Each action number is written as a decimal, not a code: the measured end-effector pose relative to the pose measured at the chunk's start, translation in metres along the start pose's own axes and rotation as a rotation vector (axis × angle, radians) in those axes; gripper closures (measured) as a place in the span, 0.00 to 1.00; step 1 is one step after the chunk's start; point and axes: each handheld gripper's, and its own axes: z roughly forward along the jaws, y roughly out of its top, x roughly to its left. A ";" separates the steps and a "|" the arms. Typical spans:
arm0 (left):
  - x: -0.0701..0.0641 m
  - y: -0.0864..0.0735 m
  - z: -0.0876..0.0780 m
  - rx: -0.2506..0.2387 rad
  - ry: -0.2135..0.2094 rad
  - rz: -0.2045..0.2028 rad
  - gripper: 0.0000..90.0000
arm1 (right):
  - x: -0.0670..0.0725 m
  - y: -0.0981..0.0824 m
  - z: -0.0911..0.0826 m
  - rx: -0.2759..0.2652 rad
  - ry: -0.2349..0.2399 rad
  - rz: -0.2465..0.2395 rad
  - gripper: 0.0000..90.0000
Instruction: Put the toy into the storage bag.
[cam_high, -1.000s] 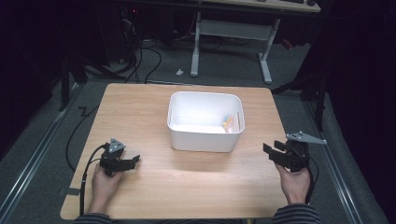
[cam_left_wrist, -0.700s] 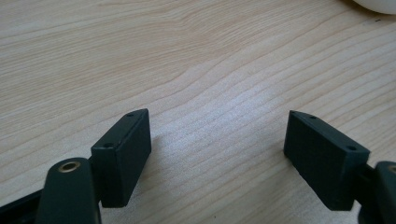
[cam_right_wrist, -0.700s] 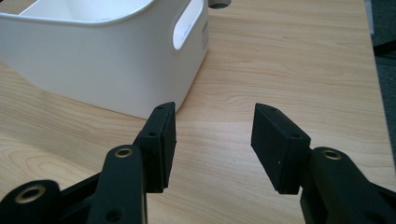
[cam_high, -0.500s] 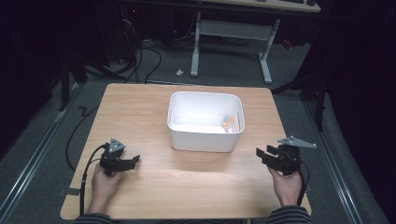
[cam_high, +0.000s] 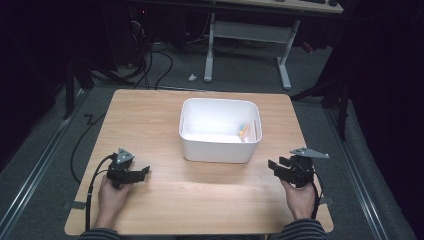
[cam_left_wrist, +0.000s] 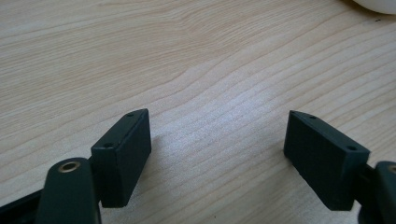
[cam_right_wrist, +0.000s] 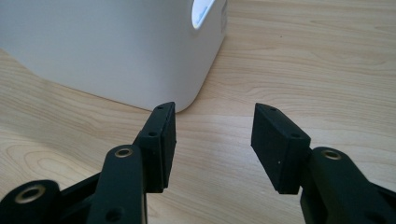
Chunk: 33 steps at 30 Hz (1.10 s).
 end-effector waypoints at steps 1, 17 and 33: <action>0.000 0.000 0.000 0.000 0.000 0.000 0.26 | 0.001 -0.001 0.003 0.005 0.001 0.001 0.56; 0.000 0.000 0.000 0.000 0.000 0.000 0.26 | 0.012 -0.013 0.028 0.032 0.004 -0.026 0.56; 0.000 0.000 0.000 0.001 -0.001 0.000 0.26 | 0.024 -0.027 0.053 0.062 -0.019 -0.063 0.56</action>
